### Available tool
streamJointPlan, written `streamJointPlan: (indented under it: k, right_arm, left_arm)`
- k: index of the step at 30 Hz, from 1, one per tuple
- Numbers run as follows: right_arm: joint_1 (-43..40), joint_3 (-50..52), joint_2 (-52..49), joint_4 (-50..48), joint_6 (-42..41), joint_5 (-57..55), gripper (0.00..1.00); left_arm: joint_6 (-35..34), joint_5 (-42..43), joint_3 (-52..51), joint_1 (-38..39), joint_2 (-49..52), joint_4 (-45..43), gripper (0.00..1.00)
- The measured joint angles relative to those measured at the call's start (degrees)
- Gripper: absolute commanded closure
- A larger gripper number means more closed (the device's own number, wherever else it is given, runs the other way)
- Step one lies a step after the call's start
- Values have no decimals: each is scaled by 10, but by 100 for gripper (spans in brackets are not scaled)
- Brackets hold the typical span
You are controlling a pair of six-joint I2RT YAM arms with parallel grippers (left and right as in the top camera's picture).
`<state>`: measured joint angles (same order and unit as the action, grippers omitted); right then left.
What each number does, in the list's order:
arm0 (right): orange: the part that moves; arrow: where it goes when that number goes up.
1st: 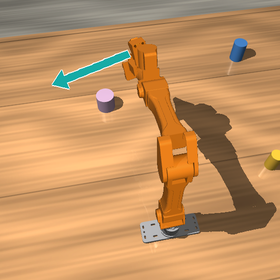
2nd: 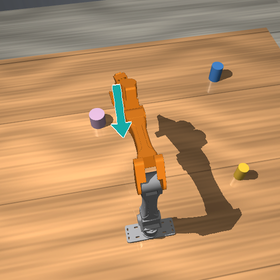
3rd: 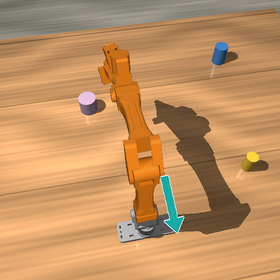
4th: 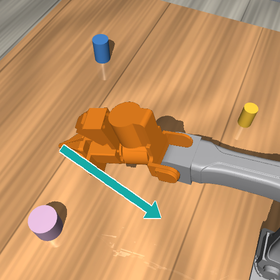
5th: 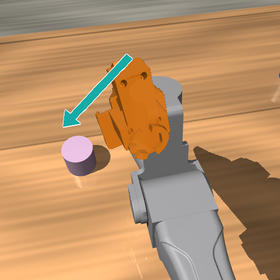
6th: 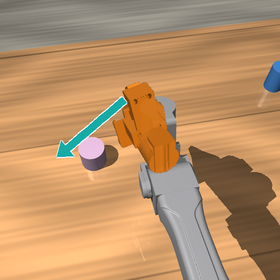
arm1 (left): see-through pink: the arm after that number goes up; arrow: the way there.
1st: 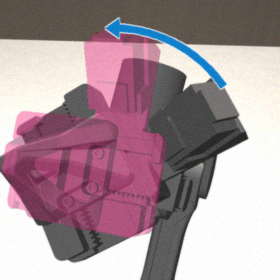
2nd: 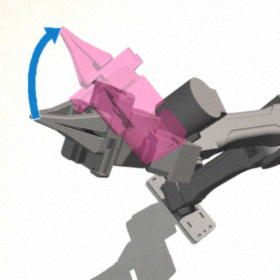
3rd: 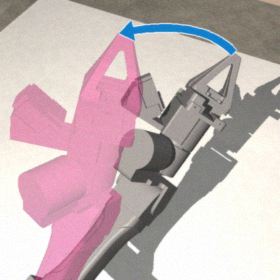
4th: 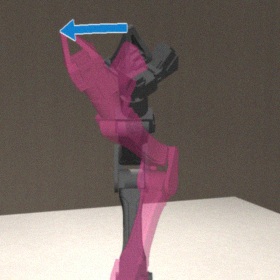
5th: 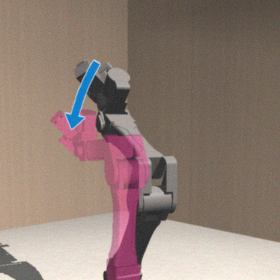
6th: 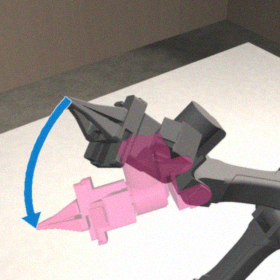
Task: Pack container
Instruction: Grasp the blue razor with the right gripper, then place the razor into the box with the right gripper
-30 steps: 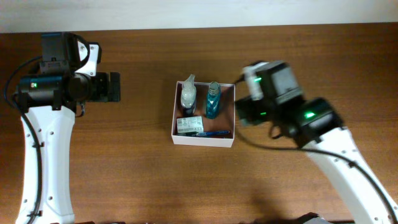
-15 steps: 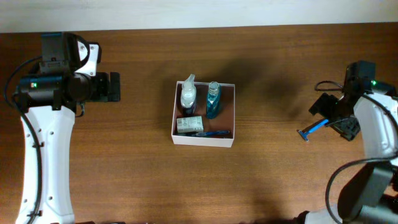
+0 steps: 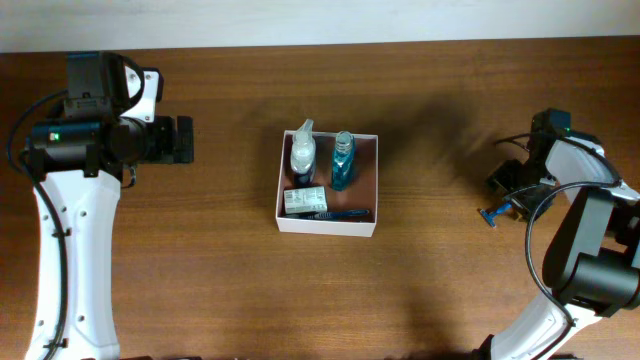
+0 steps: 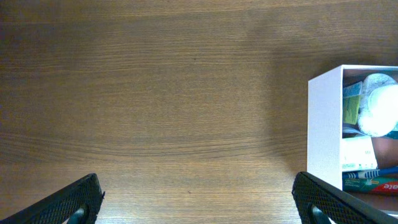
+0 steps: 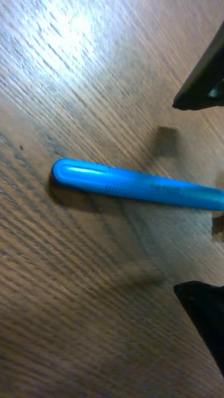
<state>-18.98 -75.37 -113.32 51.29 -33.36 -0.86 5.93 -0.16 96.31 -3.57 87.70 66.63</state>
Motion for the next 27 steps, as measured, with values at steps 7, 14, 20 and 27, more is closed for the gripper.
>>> streamJointPlan:
  k: [7,14,20,27]
  right_arm:
    - [0,2,-2,-11,1,9,54]
    - [-1,32,5,-25,-1,3,95]
    - [-1,33,5,19,19,4,96]
    - [6,33,28,92,43,3,96]
  left_arm:
    - [0,0,0,0,0,0,0]
    - [0,0,0,0,0,0,0]
    - [0,0,0,0,0,0,0]
    - [0,0,0,0,0,0,0]
